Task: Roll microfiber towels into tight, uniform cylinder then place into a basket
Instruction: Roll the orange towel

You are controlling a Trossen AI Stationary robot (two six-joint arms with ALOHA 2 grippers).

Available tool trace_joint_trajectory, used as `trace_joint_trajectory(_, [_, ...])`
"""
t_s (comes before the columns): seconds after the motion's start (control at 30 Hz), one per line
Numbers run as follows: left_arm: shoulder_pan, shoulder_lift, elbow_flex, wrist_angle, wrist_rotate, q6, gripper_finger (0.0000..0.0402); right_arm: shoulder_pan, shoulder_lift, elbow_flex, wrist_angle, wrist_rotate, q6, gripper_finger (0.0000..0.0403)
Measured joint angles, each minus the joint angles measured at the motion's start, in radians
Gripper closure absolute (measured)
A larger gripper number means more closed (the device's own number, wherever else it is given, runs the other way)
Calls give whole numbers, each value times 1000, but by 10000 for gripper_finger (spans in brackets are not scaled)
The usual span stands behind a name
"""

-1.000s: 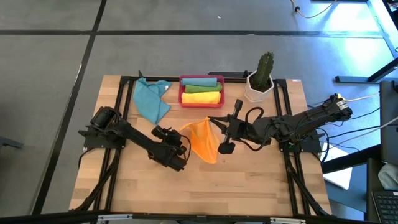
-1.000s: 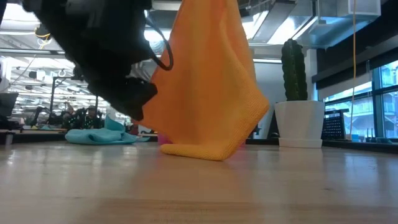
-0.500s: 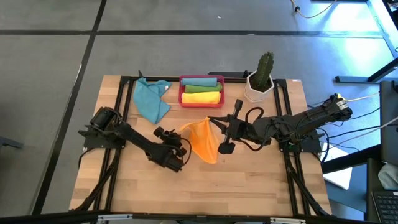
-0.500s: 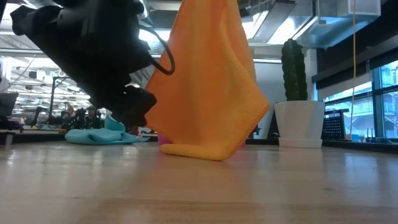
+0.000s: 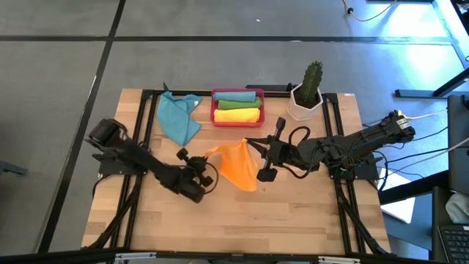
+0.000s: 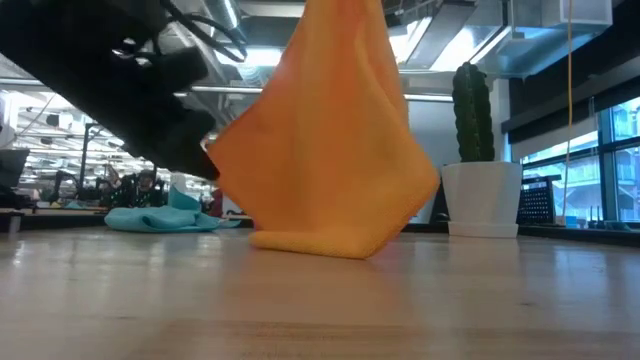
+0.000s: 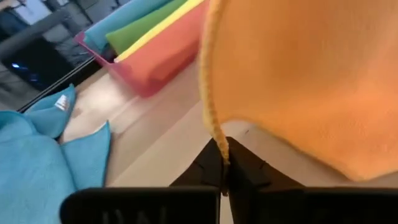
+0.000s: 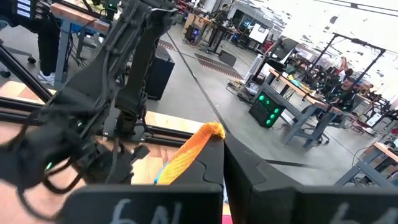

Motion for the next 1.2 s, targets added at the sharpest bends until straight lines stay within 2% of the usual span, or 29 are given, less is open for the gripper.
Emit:
trace_joint_trajectory(0.1, [-21,-73,-66,97,4,63,400,0,0,0,2,0,-3,400])
trace_joint_trajectory(0.2, [-36,-140,-98,123,21,128,401,0,-2,0,2,0,-10,400])
trace_joint_trajectory(0.47, [-82,-347,-75,112,20,394,401,47,-34,0,14,1,-49,400])
trace_joint_trajectory(0.63, [-127,-473,4,9,21,505,401,111,-56,0,-33,46,-50,400])
trace_joint_trajectory(0.77, [-177,-531,104,-141,21,511,401,178,-74,0,-124,133,6,400])
trace_joint_trajectory(0.93, [-253,-544,248,-282,41,511,401,258,-83,0,-256,189,158,400])
trace_joint_trajectory(1.2, [-390,-531,377,-292,82,511,401,385,-81,0,-325,167,392,400])
